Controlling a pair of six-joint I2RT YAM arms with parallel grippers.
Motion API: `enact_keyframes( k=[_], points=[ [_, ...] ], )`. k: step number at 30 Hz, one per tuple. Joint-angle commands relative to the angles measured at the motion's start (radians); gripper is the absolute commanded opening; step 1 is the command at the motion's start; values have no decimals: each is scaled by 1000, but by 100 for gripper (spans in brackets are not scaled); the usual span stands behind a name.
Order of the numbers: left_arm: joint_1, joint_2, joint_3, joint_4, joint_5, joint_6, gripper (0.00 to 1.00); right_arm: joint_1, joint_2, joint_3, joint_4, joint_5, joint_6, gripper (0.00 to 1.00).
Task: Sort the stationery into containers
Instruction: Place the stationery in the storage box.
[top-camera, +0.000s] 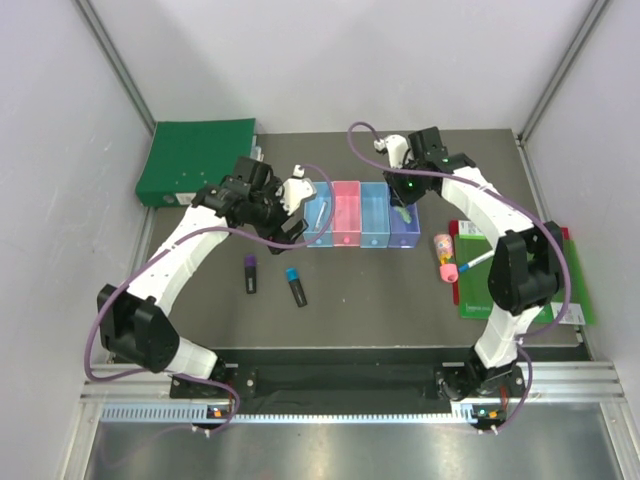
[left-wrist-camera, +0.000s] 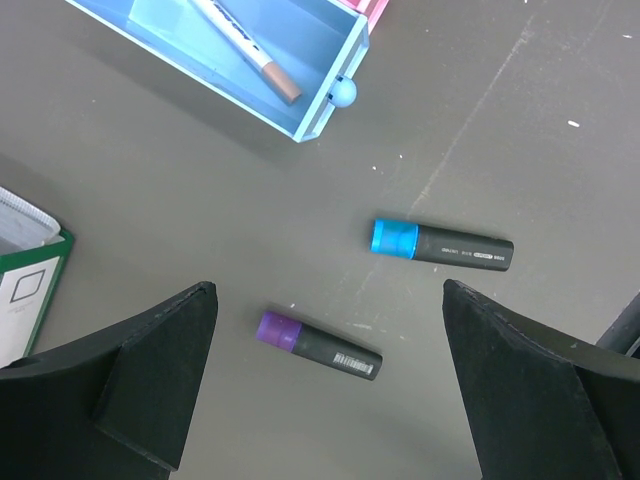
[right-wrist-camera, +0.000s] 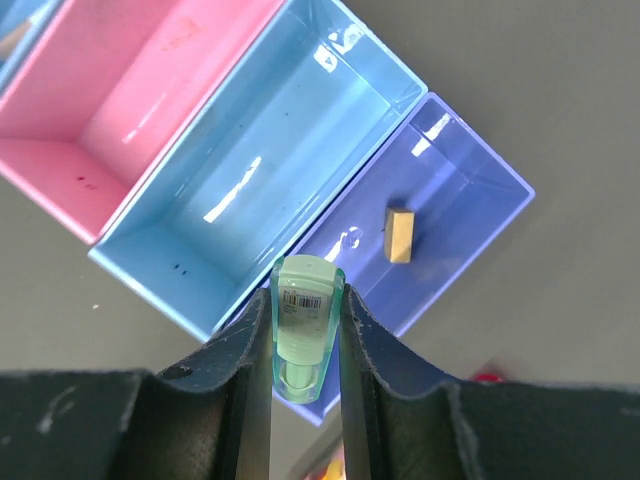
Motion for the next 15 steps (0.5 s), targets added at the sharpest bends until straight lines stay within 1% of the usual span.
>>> enact_keyframes(
  k=[1, 9, 12, 13, 15],
  points=[
    [3, -43, -7, 15, 16, 7, 99, -2, 43, 60, 87, 9, 16, 5],
    [3, -35, -16, 24, 25, 1, 99, -18, 80, 21, 126, 29, 7, 7],
    [3, -34, -13, 27, 30, -1, 99, -27, 79, 7, 133, 35, 8, 11],
    [3, -35, -13, 27, 31, -1, 99, -28, 80, -1, 135, 38, 7, 14],
    [3, -37, -13, 28, 30, -1, 99, -36, 80, -5, 136, 49, 7, 17]
  ],
)
